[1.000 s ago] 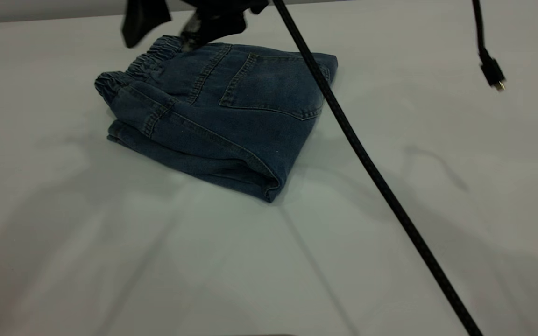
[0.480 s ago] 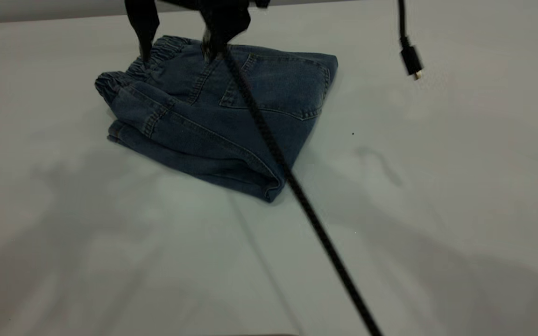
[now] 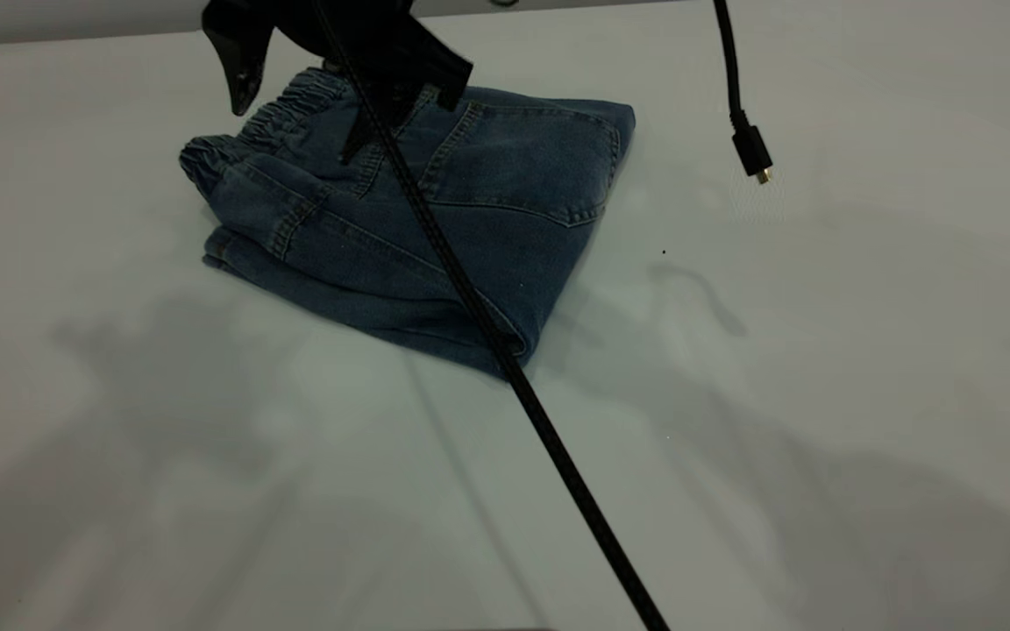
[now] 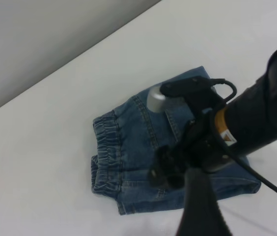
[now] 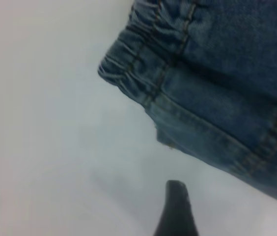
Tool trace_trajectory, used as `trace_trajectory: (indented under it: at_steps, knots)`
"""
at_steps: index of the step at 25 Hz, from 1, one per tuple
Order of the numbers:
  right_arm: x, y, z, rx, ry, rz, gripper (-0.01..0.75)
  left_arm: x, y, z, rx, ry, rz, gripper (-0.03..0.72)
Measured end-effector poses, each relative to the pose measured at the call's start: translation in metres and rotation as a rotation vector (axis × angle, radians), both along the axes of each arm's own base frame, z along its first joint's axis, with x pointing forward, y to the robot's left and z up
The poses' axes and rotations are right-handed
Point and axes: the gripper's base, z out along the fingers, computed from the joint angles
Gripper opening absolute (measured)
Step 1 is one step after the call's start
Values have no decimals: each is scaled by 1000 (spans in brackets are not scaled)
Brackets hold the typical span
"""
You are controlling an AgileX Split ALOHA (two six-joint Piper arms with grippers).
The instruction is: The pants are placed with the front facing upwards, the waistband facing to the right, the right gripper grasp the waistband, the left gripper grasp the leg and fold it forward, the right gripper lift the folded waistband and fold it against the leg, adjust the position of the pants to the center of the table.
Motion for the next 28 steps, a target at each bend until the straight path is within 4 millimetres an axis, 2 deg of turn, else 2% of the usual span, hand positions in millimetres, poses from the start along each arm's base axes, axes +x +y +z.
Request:
trace_trajectory:
  at_steps: [5,10,13,20,28]
  knots:
    - [4,5,-7,-22,25,11,482,0,0,-1,2,7,-1,410]
    - [11,7,-3,-96,-41,96,482,-1,0,-1,3,10,-2,410]
    - [15,4,-6,-148,-45,65,482,-1,0,-1,7,19,-4,410]
    - [19,1,-35,-144,68,-89,481,-2,0,-3,14,38,-9,410]
    - [16,0,-72,-179,147,-113,480,-3,0,-4,19,50,-12,410]
